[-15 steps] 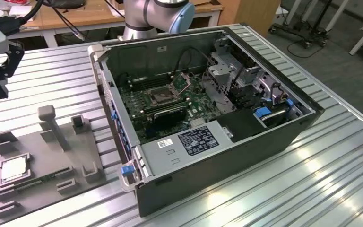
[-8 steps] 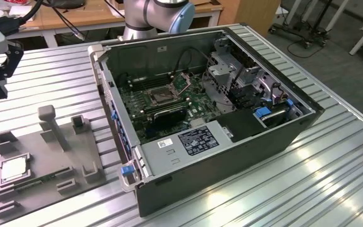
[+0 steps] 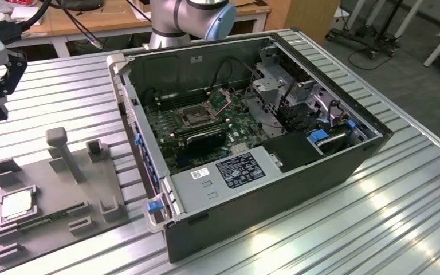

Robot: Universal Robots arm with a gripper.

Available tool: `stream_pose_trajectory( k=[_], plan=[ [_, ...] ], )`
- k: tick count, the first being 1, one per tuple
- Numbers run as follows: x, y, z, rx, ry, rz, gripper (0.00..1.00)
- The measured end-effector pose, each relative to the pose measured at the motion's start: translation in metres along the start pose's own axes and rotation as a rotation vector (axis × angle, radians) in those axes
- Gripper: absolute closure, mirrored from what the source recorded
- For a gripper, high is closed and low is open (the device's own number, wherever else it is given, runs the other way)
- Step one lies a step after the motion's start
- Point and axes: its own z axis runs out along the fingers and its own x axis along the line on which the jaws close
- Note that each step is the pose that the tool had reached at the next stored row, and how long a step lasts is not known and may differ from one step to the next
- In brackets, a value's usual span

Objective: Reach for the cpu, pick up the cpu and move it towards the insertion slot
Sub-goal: 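Reach for the cpu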

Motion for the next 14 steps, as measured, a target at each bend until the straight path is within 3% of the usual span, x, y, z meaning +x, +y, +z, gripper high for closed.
stream_pose_trajectory(
  k=[14],
  plan=[
    [0.0033, 0.0000, 0.0007, 0.0000, 0.0002, 0.000, 0.89]
  ],
)
